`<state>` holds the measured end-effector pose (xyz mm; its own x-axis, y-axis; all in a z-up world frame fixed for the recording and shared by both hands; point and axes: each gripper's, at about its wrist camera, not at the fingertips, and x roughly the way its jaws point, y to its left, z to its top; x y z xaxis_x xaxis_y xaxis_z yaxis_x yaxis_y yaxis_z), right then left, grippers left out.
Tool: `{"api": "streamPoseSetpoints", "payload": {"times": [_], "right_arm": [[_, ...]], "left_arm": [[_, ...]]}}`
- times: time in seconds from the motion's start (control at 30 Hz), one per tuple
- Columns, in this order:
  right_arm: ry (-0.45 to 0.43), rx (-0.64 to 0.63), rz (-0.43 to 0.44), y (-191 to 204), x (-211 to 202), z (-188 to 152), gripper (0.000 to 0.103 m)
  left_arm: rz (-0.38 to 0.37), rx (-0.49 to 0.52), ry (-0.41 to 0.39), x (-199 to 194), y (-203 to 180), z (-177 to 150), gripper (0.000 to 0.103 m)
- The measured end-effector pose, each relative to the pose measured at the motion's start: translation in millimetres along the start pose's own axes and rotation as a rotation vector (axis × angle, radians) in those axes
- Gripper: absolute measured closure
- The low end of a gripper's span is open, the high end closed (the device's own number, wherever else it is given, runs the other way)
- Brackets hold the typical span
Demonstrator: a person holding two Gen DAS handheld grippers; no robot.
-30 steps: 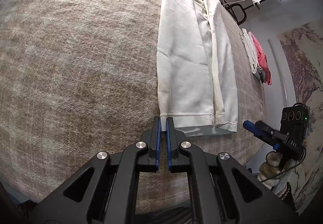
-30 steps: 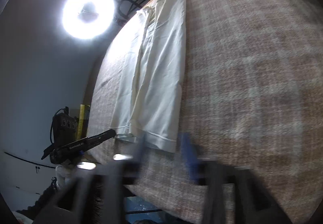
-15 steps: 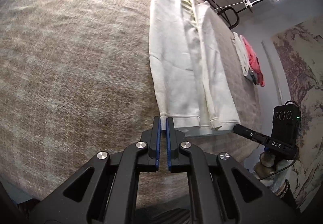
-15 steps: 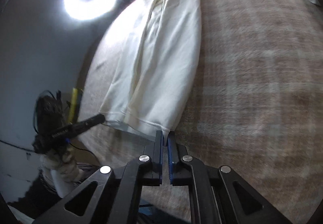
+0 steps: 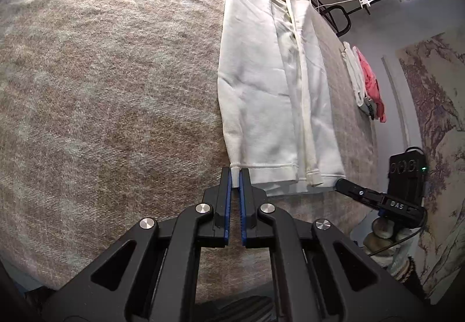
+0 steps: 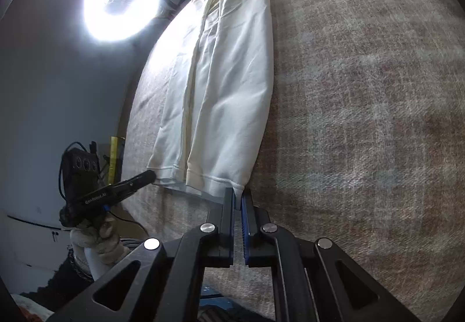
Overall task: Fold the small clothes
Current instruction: 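Grasp the folded dress hem with the left gripper while the right gripper grasps it beside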
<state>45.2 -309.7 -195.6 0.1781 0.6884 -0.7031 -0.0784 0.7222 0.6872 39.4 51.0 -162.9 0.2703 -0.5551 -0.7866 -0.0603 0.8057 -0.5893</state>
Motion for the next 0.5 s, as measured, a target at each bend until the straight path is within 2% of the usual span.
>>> {"api": "streamPoseSetpoints", "payload": {"times": [0.27, 0.5], "right_arm": [[-0.025, 0.077, 0.108, -8.1, -22.6, 21.5, 0.102], [-0.08, 0.023, 0.096, 10.7, -36.2, 62.1, 0.102]], "left_arm": [[-0.038, 0.014, -0.056, -16.1, -19.1, 31.5, 0.1], [-0.042, 0.004, -0.111, -16.1, -29.5, 71.4, 0.1]]}}
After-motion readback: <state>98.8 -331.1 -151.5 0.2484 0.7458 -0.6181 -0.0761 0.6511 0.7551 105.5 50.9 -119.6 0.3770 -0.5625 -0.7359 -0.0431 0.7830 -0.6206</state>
